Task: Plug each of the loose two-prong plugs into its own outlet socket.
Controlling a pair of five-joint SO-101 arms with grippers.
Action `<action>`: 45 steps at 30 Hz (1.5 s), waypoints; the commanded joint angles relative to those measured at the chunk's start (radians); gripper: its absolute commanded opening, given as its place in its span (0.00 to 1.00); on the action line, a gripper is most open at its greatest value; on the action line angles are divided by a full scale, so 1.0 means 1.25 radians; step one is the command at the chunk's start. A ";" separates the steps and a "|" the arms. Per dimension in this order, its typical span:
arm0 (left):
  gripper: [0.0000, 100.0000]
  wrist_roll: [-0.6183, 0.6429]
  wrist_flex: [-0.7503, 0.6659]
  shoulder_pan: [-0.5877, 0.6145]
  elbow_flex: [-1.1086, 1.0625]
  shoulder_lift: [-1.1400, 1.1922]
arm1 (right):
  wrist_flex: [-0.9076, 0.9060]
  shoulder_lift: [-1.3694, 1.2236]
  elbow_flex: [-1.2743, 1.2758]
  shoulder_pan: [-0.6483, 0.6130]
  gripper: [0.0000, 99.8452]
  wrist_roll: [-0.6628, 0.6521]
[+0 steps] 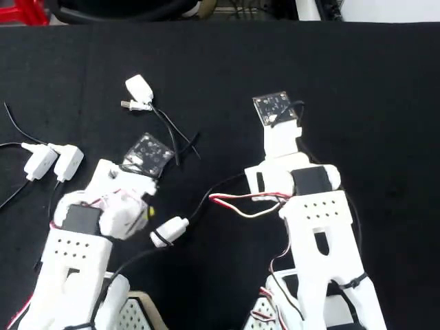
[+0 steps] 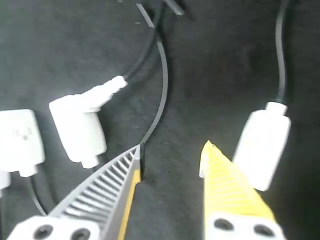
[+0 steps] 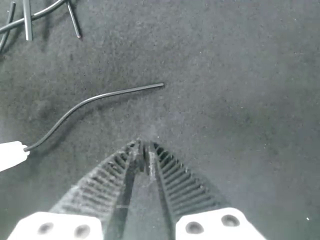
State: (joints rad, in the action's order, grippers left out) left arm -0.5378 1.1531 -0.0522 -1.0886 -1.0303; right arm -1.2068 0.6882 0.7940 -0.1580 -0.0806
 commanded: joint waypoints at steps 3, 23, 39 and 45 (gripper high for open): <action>0.19 -0.018 -0.071 -0.071 -0.101 0.020 | 0.006 0.001 -0.037 0.011 0.01 -0.006; 0.19 0.047 0.055 -0.033 0.069 0.015 | 0.010 -0.004 -0.041 0.007 0.02 -0.012; 0.19 0.182 -0.260 0.539 -0.169 0.017 | 0.347 -0.451 -0.258 -0.287 0.02 -0.070; 0.19 0.139 -0.273 0.532 -0.208 0.016 | 0.559 -0.628 -0.272 -0.308 0.11 -0.068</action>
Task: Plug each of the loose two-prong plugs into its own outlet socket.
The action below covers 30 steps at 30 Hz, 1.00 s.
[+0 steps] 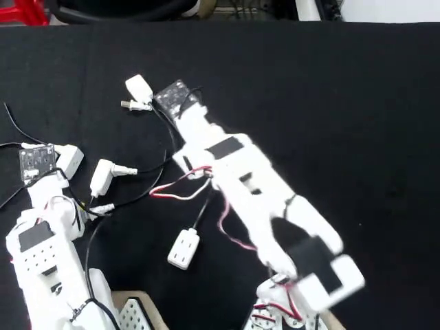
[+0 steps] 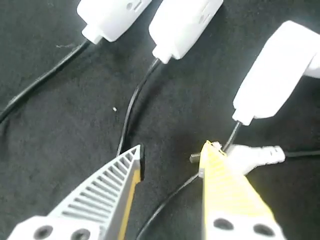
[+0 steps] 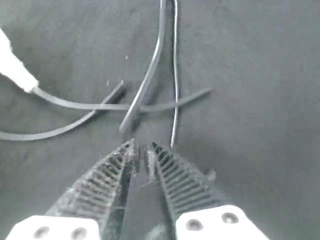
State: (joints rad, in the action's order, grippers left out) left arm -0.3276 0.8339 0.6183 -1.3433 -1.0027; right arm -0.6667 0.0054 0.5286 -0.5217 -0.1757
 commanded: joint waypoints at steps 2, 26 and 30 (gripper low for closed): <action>0.19 -0.055 -0.018 -0.031 -0.021 -0.006 | 0.158 -0.129 -0.088 -0.017 0.11 0.009; 0.19 -0.122 -0.090 -0.111 -0.075 -0.006 | 0.034 -0.355 -0.387 -0.044 0.11 0.075; 0.19 -0.122 -0.090 -0.111 -0.075 -0.006 | -0.164 -0.328 -0.494 -0.012 0.11 0.072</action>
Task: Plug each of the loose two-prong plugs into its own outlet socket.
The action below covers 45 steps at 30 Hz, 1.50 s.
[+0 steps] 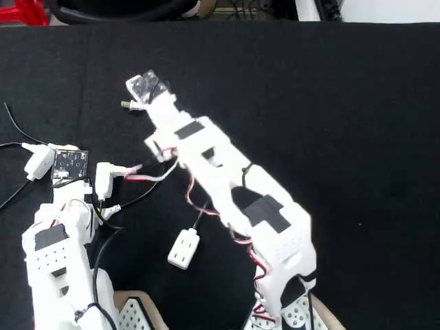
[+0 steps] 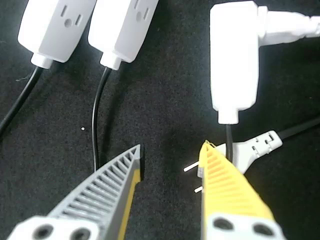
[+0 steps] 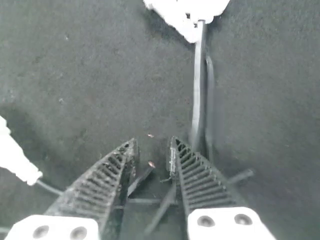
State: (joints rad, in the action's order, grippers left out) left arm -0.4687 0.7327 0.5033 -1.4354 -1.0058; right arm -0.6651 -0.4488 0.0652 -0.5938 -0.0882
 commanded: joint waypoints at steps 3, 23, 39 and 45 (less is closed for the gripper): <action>0.19 -0.010 -0.009 -0.019 -0.002 -0.004 | -0.216 0.069 -0.125 0.074 0.11 -0.045; 0.19 -0.055 -0.009 -0.020 -0.013 -0.004 | -0.119 -0.098 -0.186 0.112 0.05 -0.177; 0.19 -0.054 -0.009 -0.020 -0.014 -0.004 | -0.223 -0.235 -0.328 0.079 0.09 -0.212; 0.19 -0.054 -0.009 -0.020 -0.014 -0.004 | -0.374 -0.316 -0.471 0.066 0.03 -0.250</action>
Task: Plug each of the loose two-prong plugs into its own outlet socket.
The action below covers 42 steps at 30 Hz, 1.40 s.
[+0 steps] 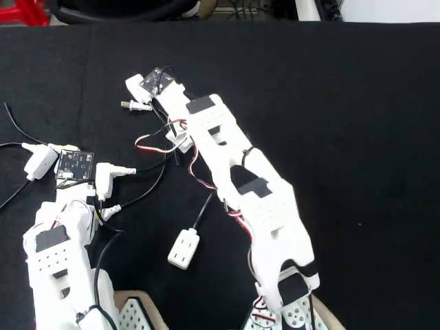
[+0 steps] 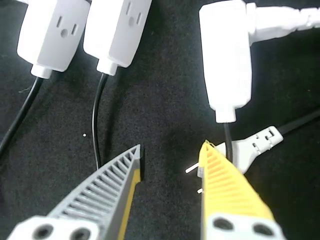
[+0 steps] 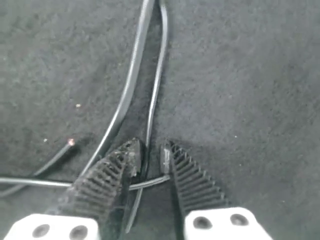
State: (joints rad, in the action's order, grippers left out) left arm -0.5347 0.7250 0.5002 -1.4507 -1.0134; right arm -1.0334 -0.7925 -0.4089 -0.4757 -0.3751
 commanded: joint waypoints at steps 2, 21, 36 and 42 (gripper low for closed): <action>0.19 -0.002 -0.002 -0.018 -0.002 0.002 | -0.112 -0.061 -0.131 -0.026 0.01 -0.021; 0.19 -0.006 -0.002 -0.046 -0.003 0.002 | -0.282 0.172 -0.267 -0.020 0.01 -0.103; 0.19 -0.006 -0.002 -0.046 -0.004 0.002 | -0.433 0.428 -0.233 -0.018 0.01 -0.199; 0.19 -0.006 -0.002 -0.046 -0.006 0.002 | -0.210 0.328 0.028 -0.004 0.06 -0.198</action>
State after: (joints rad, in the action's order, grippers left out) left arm -0.5347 0.7250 0.4588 -1.4507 -1.0088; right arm -1.5060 -0.3383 -0.5669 -0.4910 -0.6160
